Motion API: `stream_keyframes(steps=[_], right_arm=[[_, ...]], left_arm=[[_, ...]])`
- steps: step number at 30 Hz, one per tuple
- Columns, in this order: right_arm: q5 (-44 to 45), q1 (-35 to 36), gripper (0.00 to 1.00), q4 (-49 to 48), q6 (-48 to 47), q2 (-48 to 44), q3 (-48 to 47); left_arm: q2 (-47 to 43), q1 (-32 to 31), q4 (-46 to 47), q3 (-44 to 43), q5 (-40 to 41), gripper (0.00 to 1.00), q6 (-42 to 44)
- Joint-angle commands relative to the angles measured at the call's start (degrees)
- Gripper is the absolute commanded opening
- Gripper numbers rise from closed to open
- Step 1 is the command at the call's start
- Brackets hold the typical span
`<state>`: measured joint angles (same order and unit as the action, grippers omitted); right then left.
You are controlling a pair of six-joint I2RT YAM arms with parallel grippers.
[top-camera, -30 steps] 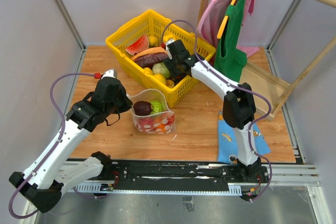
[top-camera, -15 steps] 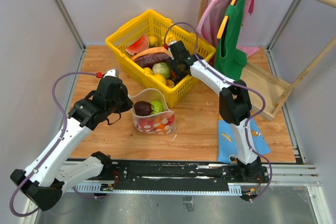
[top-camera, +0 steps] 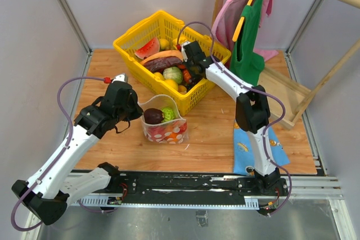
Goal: Place the food in the zip-top bag and seal the zipper
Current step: Pick up the fake fruit from the bin.
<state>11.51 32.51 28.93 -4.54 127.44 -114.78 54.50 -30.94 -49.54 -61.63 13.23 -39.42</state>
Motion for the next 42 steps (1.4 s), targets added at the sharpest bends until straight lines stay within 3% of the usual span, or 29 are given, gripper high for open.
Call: stream_keyframes(steps=[1, 21, 42], right_arm=[[-2.1, -0.5, 0.01, 3.3, 0.5, -3.5, -0.5], [-5.9, 1.4, 0.01, 3.9, 0.7, -13.6, 2.6], [-8.0, 7.5, 0.01, -2.3, -3.1, -28.4, 4.0]], left_arm=[[-0.3, 0.3, 0.9, -1.5, -0.1, 0.0, 0.3], [-0.9, 0.4, 1.2, -1.2, -0.2, 0.0, 0.5], [-1.6, 0.3, 1.8, -0.1, -0.4, 0.0, 0.2]])
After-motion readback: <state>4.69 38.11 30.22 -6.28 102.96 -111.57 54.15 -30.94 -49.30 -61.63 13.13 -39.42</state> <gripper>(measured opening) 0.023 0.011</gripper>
